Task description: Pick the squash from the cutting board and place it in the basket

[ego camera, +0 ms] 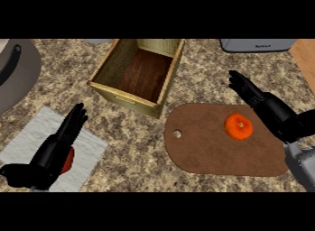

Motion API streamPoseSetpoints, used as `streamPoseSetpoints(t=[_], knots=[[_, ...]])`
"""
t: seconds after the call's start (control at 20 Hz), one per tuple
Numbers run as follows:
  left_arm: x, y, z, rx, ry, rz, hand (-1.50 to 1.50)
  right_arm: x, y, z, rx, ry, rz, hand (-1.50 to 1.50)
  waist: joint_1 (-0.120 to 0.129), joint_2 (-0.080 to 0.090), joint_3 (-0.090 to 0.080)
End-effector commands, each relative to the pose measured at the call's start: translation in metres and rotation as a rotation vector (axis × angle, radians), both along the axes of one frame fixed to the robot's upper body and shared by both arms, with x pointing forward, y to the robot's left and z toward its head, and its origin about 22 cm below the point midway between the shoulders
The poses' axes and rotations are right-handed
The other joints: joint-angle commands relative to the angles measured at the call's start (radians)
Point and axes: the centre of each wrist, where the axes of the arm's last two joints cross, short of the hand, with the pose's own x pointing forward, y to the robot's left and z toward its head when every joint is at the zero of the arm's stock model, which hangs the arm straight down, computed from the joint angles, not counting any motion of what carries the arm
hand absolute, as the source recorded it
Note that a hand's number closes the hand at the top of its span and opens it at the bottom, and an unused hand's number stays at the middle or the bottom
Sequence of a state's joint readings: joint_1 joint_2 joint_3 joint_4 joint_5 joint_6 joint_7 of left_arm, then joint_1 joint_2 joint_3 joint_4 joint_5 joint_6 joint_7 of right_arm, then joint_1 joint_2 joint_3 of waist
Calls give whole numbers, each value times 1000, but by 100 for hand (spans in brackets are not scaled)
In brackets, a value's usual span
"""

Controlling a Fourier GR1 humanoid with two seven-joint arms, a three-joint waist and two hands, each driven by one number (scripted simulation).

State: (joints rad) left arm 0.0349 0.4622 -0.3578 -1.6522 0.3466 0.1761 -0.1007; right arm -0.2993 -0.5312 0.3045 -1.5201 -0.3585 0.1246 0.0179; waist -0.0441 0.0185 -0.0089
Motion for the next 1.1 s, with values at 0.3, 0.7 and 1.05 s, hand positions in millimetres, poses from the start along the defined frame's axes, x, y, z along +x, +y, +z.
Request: streamPoseSetpoints(t=[0.3, 0.7, 1.05], knots=[[18, 67, 14, 107, 29, 395, 0, -23, -89, -9, 15, -277, -870, 150, -35, -31, 12], [41, 56, 33, 107, 11, 354, 0, -19, -84, -58, -267, -344, -1498, -150, 29, -11, 1], [46, 58, 32, 112, 26, 365, 0, -40, -99, -71, -463, 13, -1490, -150, 22, -23, -9]])
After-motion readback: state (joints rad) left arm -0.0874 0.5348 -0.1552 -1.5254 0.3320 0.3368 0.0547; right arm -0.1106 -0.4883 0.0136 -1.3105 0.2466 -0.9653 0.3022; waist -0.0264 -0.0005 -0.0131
